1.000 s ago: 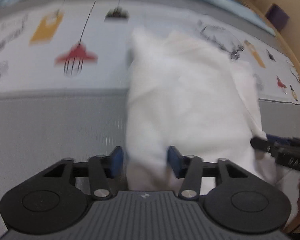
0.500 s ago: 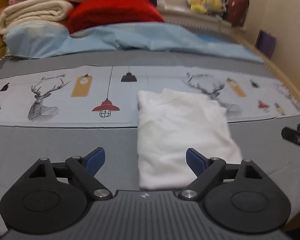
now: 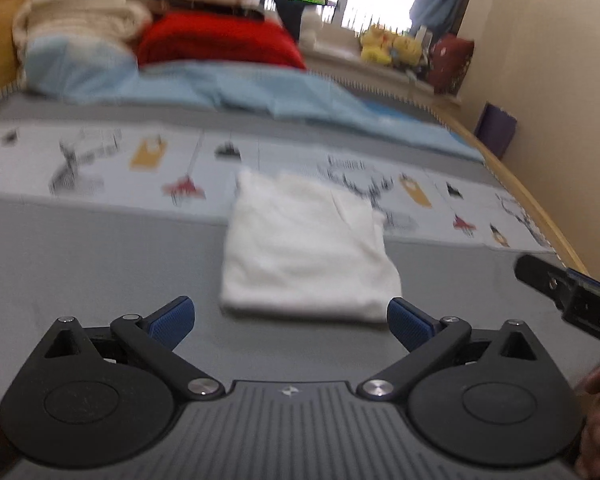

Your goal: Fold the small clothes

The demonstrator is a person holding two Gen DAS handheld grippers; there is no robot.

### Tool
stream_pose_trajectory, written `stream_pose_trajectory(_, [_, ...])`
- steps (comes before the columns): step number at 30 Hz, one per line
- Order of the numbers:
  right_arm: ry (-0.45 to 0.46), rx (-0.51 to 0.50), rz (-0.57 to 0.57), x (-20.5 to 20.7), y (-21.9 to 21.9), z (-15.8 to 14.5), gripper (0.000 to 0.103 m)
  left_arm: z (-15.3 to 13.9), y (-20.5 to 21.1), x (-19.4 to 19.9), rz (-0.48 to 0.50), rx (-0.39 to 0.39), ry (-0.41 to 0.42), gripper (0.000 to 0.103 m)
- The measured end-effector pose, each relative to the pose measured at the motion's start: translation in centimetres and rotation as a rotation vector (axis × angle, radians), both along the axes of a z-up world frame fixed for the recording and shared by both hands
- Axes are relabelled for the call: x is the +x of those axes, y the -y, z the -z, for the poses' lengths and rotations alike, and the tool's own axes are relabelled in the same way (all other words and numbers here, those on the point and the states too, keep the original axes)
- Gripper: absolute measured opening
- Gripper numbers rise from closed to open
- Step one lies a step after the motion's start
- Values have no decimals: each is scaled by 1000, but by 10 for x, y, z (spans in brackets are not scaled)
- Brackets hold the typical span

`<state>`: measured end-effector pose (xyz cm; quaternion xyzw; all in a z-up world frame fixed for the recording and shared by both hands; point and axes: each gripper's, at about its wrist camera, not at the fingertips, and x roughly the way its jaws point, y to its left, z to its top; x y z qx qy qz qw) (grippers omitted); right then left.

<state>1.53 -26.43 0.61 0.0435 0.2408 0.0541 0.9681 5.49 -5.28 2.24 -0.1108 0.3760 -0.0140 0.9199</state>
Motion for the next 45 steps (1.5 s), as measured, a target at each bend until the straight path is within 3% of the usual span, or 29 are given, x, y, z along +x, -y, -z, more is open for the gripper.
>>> stream_pose_trajectory(6, [-47, -12, -9, 0, -8, 5, 93, 10, 9, -6, 7, 81, -7, 102])
stream_pose_trajectory(20, [-98, -82, -69, 8, -26, 13, 93, 17, 6, 6, 5, 62, -30, 102])
stream_pose_trajectory(45, [-111, -76, -82, 13, -24, 14, 93, 20, 6, 8, 15, 53, -36, 102])
